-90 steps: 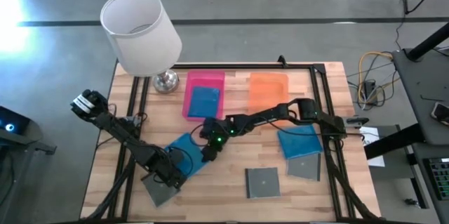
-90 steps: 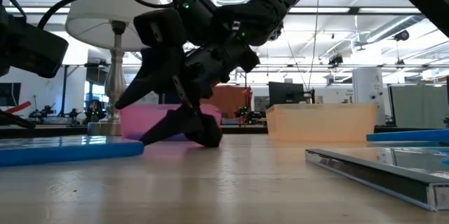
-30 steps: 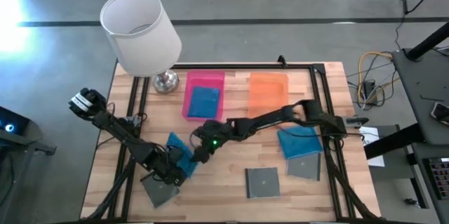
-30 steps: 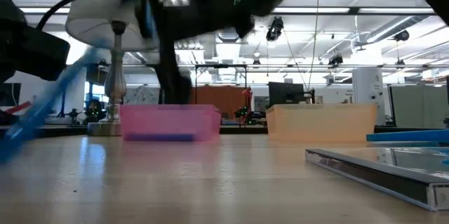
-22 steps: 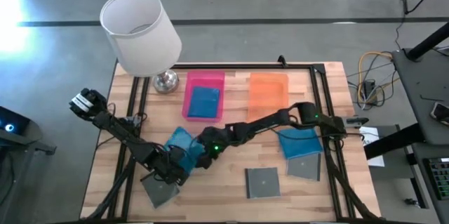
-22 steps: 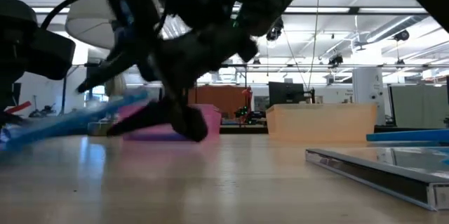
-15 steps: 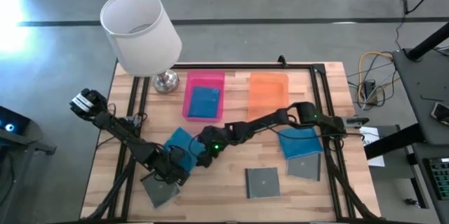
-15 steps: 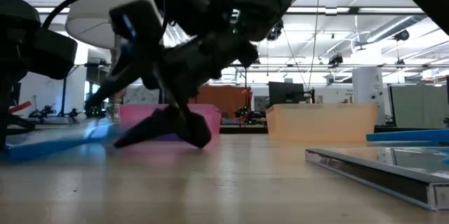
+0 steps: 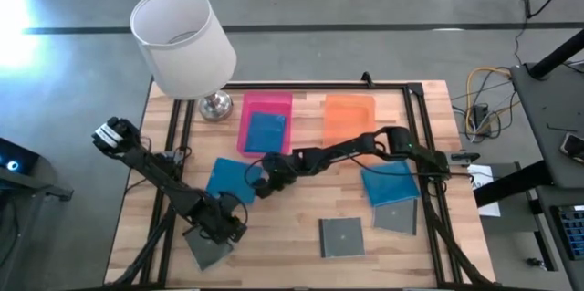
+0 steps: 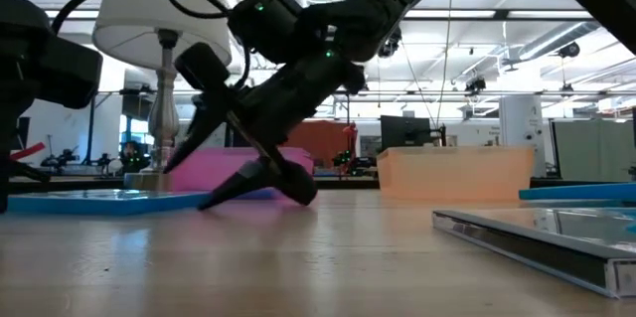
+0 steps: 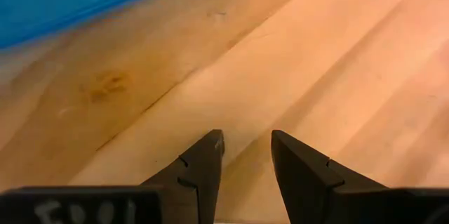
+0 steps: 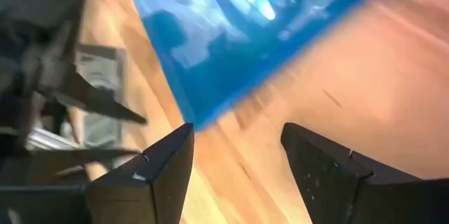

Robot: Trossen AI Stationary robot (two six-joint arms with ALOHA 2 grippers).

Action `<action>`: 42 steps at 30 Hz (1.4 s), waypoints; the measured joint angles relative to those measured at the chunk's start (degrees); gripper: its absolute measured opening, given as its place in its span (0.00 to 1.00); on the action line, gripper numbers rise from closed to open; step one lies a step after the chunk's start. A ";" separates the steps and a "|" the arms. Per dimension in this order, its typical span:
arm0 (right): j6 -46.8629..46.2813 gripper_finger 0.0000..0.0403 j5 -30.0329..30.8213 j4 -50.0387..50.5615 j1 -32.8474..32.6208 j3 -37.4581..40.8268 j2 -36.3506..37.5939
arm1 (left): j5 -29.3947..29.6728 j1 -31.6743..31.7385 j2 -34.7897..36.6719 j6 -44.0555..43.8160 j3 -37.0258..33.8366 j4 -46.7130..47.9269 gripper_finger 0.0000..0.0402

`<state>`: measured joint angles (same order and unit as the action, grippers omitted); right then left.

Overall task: Pick & place jewel cases by type
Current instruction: Put the left blue cd case into the pink bin

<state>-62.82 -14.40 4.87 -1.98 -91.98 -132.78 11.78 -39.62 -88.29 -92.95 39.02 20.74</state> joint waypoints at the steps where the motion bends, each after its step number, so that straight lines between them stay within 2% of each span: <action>1: 1.24 0.55 0.28 2.06 0.00 0.00 0.50 | 0.70 -0.04 0.90 -0.31 0.90 2.22 0.28; 4: 5.91 0.56 4.07 6.88 -0.31 0.09 2.46 | 6.33 0.40 4.19 -2.57 1.75 15.25 0.28; 9: 10.04 0.56 10.31 9.17 0.25 0.19 5.42 | 17.06 1.48 10.04 -16.18 2.33 33.30 0.28; 12: 11.34 0.56 10.01 10.15 0.70 0.13 5.63 | 20.95 2.76 12.06 -15.84 0.43 29.26 0.28; 14: 11.92 0.56 9.78 11.91 0.63 0.15 5.43 | 20.95 3.83 12.02 -12.31 -1.83 25.84 0.28; 16: 12.33 0.56 9.63 12.87 0.46 0.17 5.39 | 20.33 4.85 10.54 -9.21 -4.01 17.89 0.28; 21: 13.81 0.56 9.46 13.88 0.59 0.17 5.40 | 19.36 5.96 6.55 -6.99 -7.47 4.77 0.28; 25: 14.99 0.56 8.33 14.25 1.50 0.17 5.91 | 15.40 4.64 4.40 -7.05 -6.29 2.24 0.28; 31: 15.25 0.56 1.72 14.75 3.75 0.15 6.61 | 6.83 1.17 3.69 -5.17 -2.83 1.51 0.28; 33: 15.49 0.56 -0.08 14.89 4.18 0.15 6.61 | 4.97 -0.28 3.82 -4.86 -1.76 1.78 0.28; 36: 16.56 0.56 -0.69 14.88 4.39 0.15 6.64 | 5.54 -1.76 4.54 -4.82 1.17 6.22 0.28; 39: 16.91 0.56 -1.70 14.79 4.39 0.15 6.64 | 7.23 -1.97 4.92 -5.73 6.36 19.05 0.28; 42: 18.33 0.56 -6.01 13.85 4.44 0.15 6.50 | 8.01 -1.96 4.98 -7.75 11.63 28.82 0.28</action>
<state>-44.49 -20.41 18.72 2.46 -91.83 -126.28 19.79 -41.57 -83.31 -100.71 50.65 49.57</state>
